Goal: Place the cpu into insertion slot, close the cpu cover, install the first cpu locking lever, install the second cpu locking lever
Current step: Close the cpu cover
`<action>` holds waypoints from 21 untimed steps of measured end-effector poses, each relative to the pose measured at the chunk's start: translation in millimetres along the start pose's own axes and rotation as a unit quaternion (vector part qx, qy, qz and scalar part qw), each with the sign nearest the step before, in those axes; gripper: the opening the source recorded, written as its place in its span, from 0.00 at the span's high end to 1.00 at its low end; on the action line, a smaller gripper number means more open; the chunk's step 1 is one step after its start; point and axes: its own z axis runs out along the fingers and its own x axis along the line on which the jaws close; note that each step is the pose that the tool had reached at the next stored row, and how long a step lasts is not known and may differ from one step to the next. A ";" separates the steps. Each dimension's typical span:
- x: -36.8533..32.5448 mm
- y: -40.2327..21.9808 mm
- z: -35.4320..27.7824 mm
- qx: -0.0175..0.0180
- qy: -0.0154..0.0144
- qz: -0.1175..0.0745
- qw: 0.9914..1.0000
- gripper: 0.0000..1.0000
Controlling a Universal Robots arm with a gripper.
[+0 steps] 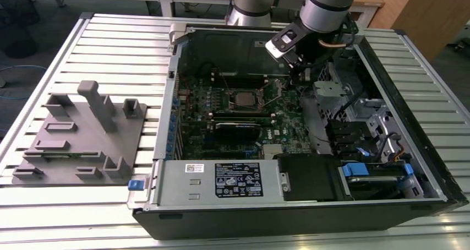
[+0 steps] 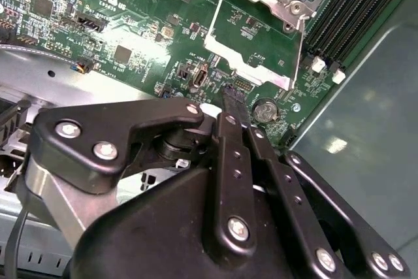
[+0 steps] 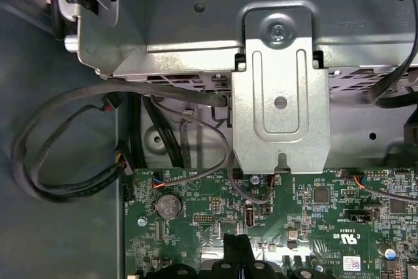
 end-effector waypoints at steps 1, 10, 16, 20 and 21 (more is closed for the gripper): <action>0.0 0.0 1.2 0.000 0.000 0.000 1.000 0.89; 0.4 -1.6 3.5 0.000 0.001 0.000 1.000 0.89; 0.4 -5.2 5.2 0.000 0.002 0.000 1.000 0.89; 0.1 -13.3 5.4 0.000 0.003 0.000 1.000 0.89; 0.0 -16.1 5.5 0.000 0.003 0.000 1.000 0.89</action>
